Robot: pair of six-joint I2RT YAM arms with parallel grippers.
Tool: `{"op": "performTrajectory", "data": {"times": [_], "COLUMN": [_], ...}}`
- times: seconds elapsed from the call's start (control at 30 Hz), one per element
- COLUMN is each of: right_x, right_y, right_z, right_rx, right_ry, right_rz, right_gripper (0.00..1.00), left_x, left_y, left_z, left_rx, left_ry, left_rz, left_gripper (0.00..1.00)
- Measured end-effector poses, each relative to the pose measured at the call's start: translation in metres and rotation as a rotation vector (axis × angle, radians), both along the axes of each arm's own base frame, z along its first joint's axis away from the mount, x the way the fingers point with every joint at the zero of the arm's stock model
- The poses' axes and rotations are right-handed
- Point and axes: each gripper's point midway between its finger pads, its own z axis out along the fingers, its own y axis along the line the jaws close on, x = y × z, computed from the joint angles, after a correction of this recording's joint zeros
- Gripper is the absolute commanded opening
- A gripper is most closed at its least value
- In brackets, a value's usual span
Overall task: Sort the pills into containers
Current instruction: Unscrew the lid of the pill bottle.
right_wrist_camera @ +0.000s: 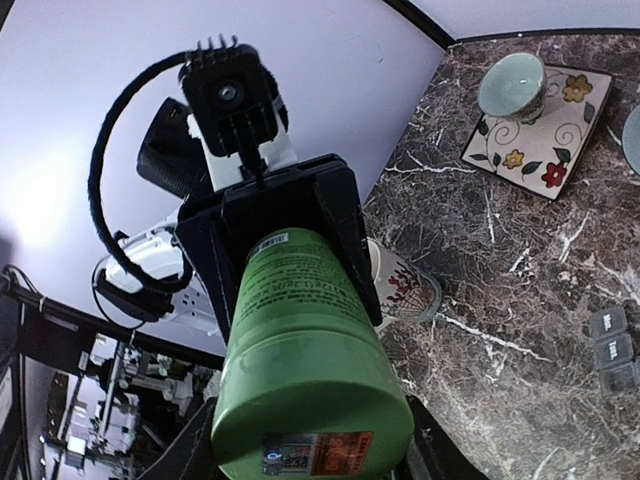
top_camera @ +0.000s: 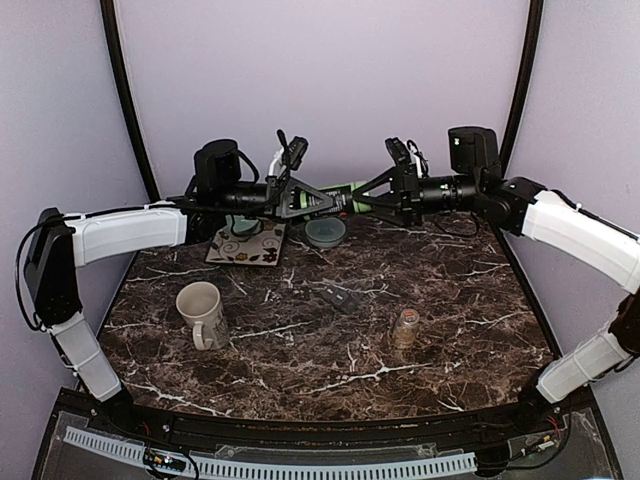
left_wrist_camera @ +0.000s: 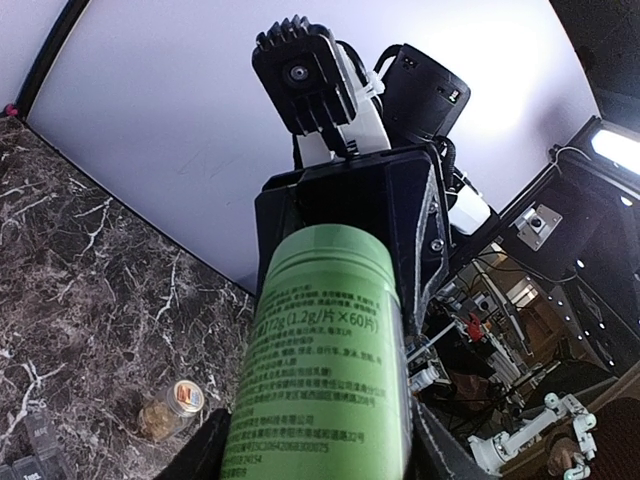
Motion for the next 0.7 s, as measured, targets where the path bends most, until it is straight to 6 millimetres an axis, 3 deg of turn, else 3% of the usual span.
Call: {"op": "performTrajectory", "data": {"times": [0.43, 0.7], "right_x": [-0.013, -0.019], "right_y": [-0.006, -0.011], "right_z": [0.018, 0.024], "right_rx": [-0.062, -0.101], "right_ry": [-0.486, -0.663], "right_rz": [0.143, 0.159], "right_gripper": [0.06, 0.09], "left_x": [-0.012, -0.018], "left_y": [-0.002, -0.003], "left_z": [0.02, 0.026], "left_rx": [-0.059, -0.061], "left_ry": [0.167, 0.204], "left_rz": [-0.134, -0.162], "left_gripper": [0.0, 0.0]}}
